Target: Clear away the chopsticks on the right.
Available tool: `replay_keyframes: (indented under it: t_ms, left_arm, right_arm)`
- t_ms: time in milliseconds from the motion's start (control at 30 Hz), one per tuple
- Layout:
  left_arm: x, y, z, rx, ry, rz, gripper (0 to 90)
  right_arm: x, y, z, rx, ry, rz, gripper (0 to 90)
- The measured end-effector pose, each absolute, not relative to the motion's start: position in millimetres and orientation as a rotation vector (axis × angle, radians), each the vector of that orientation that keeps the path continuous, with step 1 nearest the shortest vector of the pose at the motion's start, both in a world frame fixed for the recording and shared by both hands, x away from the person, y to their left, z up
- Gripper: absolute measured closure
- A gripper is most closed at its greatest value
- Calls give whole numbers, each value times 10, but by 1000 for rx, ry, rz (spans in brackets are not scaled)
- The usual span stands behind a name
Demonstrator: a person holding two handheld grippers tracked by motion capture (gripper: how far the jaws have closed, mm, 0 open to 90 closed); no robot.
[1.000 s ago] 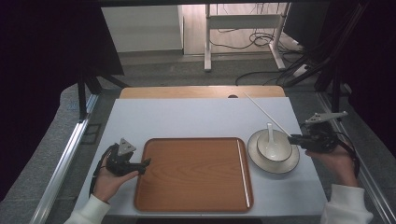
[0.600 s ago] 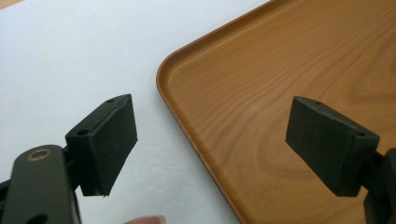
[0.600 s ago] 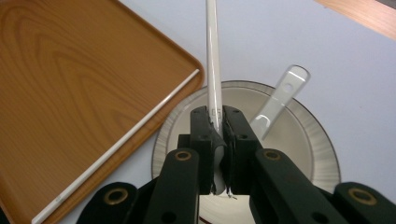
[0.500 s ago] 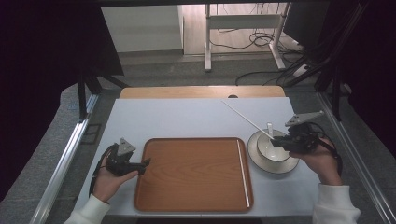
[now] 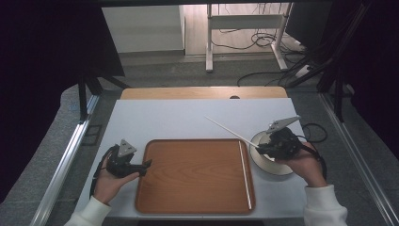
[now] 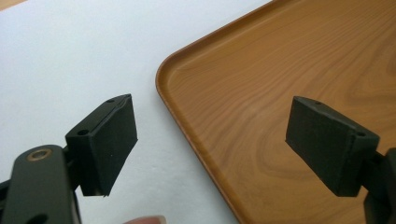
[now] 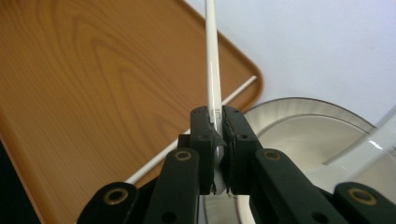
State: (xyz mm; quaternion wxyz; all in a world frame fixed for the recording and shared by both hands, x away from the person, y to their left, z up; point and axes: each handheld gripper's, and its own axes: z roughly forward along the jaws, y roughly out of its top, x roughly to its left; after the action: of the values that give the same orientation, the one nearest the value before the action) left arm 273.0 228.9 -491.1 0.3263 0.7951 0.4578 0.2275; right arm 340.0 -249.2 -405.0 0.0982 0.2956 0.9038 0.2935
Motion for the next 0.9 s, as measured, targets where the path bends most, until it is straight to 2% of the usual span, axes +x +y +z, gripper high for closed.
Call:
replay_keyframes:
  t_ms: [900]
  left_arm:
    - [2721,2299,-4890,2071,1201,597,161]
  right_arm:
    - [3051,-1754,-4545,827,2829,707,834]
